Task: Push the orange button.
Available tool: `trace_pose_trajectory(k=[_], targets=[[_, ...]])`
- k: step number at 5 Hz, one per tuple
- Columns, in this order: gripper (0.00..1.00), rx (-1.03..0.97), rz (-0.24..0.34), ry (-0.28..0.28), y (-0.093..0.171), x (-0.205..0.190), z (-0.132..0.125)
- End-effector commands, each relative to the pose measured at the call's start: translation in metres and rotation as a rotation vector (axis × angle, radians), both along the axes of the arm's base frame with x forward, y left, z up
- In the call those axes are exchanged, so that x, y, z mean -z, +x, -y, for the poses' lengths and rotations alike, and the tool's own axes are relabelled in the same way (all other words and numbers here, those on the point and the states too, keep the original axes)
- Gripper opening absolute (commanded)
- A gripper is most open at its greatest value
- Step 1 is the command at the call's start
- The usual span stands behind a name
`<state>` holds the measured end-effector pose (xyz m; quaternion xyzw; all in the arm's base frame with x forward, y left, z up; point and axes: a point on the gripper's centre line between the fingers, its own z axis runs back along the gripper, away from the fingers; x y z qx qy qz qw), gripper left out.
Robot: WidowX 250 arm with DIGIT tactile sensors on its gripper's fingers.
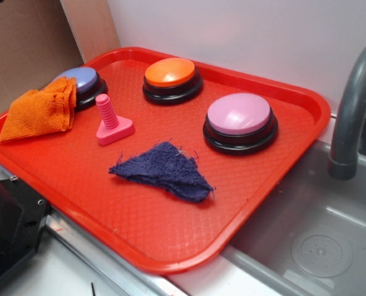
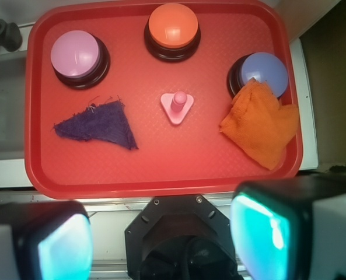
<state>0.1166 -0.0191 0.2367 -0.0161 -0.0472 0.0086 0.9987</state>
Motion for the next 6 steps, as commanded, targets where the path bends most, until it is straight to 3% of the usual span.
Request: trace_pose_trajectory(k=[1, 2, 3, 4, 5, 6], targets=[[1.00, 0.000, 0.000, 0.000, 0.000, 0.000, 0.000], [1.00, 0.085, 0.045, 0.054, 0.050, 0.025, -0.025], [1.00, 0.102, 0.114, 0.045, 0.102, 0.047, -0.039], [1.00, 0.105, 0.148, 0.028, 0.134, 0.082, -0.043], [1.00, 0.107, 0.147, 0.005, 0.151, 0.108, -0.043], [1.00, 0.115, 0.097, 0.057, 0.174, 0.138, -0.037]])
